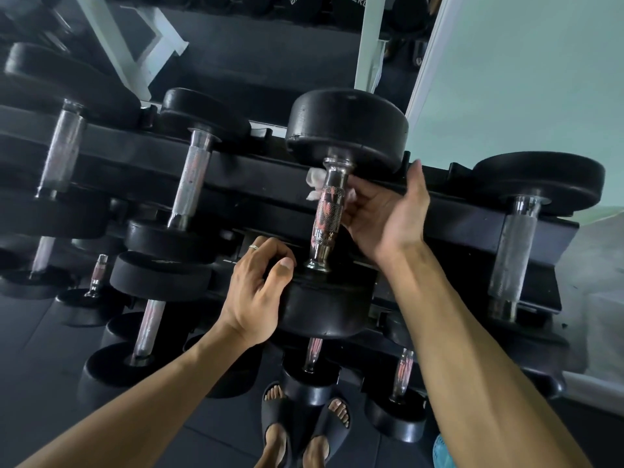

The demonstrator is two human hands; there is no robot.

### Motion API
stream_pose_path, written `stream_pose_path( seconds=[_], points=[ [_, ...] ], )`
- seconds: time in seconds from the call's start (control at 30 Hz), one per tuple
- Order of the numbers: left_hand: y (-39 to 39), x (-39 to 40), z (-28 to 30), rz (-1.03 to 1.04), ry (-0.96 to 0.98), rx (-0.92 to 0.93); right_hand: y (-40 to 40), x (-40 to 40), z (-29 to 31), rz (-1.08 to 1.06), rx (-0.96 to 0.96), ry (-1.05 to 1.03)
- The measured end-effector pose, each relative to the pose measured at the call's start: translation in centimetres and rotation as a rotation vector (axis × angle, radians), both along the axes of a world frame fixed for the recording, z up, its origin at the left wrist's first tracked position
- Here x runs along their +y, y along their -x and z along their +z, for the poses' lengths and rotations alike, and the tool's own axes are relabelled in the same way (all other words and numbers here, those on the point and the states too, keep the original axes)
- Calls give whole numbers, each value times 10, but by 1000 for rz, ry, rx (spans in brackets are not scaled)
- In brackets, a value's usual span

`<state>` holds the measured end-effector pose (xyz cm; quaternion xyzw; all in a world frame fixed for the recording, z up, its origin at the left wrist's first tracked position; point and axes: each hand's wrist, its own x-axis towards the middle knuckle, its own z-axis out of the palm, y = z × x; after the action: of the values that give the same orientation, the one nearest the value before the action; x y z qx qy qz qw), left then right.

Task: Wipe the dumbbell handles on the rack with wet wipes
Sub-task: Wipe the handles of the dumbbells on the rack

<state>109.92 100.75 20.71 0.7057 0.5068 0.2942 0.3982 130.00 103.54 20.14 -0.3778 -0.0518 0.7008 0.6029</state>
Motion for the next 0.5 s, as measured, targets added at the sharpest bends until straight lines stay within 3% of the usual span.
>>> stream_pose_path(
  seconds=[0.2,0.33,0.5],
  points=[
    [1,0,-1,-4,3,-6,3,-34,0,51,-142,92],
    [1,-2,2,-9,44,-10,7,-57,4,-9,-588,175],
    [4,2,15,-99,132,5,3,-87,27,-198,-518,132]
  ],
)
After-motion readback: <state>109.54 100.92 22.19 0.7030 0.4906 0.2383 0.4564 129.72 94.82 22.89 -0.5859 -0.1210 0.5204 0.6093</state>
